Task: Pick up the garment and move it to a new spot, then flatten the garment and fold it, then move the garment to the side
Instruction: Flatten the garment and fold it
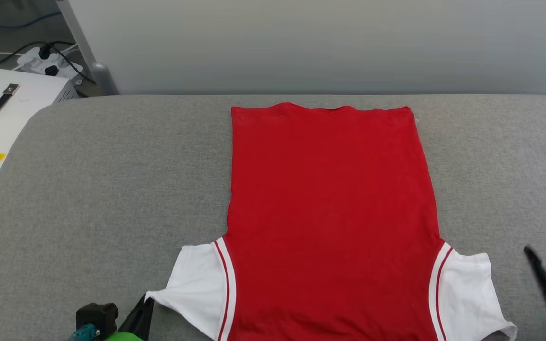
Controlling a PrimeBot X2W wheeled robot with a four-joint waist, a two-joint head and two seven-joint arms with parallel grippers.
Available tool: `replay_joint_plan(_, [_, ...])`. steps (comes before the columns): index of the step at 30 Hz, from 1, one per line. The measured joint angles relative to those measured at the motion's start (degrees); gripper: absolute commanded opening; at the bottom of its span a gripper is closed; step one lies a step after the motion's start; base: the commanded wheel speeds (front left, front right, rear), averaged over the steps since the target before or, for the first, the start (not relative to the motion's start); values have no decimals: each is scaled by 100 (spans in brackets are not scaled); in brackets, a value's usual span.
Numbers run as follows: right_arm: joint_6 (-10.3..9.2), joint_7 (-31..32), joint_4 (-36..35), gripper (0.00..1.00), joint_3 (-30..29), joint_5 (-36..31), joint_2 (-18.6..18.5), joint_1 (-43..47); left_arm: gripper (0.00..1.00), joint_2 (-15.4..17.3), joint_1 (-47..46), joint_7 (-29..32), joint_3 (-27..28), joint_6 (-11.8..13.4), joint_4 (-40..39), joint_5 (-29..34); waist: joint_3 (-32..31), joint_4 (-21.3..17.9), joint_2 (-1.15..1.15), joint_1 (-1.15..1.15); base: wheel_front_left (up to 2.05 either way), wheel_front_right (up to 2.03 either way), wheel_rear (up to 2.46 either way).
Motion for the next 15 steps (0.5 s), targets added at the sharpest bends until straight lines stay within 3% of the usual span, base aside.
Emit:
replay_joint_plan(5, [0, 176, -643, 100, -717, -356, -165, -827, 0, -88, -105, 0, 171, 85, -348, 193, 223, 81, 0, 0, 0, 0, 0])
replay_joint_plan(9, [-1, 572, -1084, 100, -1110, -527, -176, -1991, 0, -178, -322, 0, 288, 172, -619, 457, 518, 163, 0, 0, 0, 0, 0])
replay_joint_plan(15, [0, 1851, -695, 100, -942, -658, -209, -3985, 0, -407, -765, 0, 342, 172, -948, 758, 1085, 333, 0, 0, 0, 0, 0])
